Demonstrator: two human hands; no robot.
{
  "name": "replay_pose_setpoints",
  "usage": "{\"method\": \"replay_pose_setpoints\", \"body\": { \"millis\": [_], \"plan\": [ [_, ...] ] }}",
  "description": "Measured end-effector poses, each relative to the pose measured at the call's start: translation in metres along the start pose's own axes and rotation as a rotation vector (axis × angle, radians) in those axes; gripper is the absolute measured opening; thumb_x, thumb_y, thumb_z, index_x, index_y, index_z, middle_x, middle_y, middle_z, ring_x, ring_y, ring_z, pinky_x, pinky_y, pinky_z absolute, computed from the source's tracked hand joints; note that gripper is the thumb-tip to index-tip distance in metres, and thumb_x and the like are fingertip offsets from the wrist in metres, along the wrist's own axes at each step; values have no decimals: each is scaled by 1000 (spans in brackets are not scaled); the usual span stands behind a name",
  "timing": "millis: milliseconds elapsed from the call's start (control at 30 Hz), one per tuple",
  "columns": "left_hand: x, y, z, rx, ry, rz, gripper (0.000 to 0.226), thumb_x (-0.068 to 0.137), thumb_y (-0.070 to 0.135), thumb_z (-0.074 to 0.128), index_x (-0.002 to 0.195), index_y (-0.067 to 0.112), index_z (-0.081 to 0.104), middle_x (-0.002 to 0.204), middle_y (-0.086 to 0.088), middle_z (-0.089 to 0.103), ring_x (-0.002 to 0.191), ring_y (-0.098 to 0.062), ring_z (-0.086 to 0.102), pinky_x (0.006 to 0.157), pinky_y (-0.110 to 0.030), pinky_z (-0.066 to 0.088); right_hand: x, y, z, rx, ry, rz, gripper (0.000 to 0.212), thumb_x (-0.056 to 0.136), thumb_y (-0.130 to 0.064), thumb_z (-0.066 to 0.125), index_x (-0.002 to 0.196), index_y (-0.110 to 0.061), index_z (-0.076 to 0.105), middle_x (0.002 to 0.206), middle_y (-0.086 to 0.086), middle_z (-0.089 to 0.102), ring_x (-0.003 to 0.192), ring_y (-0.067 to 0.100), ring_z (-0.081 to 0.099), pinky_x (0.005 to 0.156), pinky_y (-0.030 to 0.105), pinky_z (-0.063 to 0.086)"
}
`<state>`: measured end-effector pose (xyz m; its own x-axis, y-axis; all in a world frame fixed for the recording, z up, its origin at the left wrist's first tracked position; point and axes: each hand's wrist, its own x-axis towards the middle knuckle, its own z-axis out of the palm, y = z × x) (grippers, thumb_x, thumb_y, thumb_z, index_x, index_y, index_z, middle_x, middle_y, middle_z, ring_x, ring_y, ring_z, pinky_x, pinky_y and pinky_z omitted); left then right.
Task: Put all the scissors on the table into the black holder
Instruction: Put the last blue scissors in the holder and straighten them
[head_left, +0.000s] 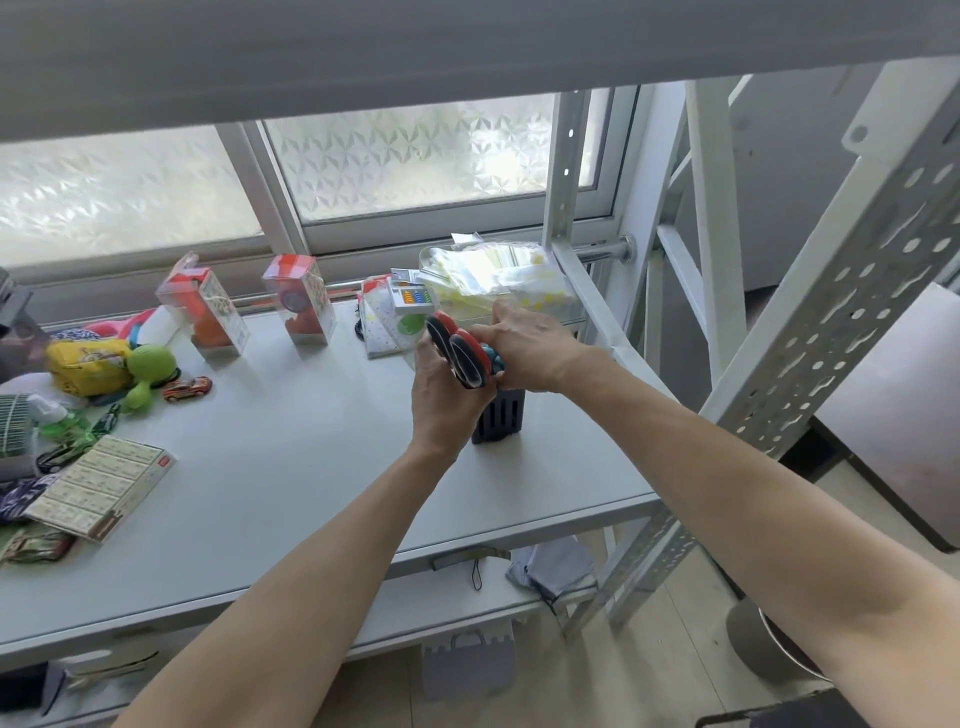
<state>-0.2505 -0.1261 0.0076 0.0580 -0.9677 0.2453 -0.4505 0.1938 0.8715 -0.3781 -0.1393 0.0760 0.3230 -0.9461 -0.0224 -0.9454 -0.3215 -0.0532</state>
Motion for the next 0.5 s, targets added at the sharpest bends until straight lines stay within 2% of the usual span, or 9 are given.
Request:
{"method": "replay_pose_setpoints", "body": {
  "millis": [167,233,300,500],
  "plan": [
    [-2,0,-1,12,0,27,78,68,22,82,131,7,39,124,-11,59,108,-25,63,80,-30,50,-3,-3,-1,17,49,10,28,88,-30,70,115,-28,66,102,6,44,99,26,58,76,29,42],
    [-2,1,-2,19,-6,39,78,69,22,82,132,7,38,124,-11,58,109,-25,62,81,-29,49,-3,-3,0,39,40,-17,26,88,-29,70,113,-25,67,98,5,44,97,26,59,78,30,44],
    [-2,0,-3,46,-21,62,78,70,24,82,132,8,37,126,-13,56,110,-25,61,82,-32,52,-3,-3,1,85,39,-35,25,87,-28,70,112,-24,68,101,6,52,96,26,58,78,31,46],
    [-1,-3,-5,88,15,44,63,74,24,78,125,11,43,124,-17,54,108,-31,59,82,-39,54,-2,3,-1,422,154,63,34,83,-17,71,117,-20,69,107,9,66,90,17,56,76,24,41]
  ]
}}
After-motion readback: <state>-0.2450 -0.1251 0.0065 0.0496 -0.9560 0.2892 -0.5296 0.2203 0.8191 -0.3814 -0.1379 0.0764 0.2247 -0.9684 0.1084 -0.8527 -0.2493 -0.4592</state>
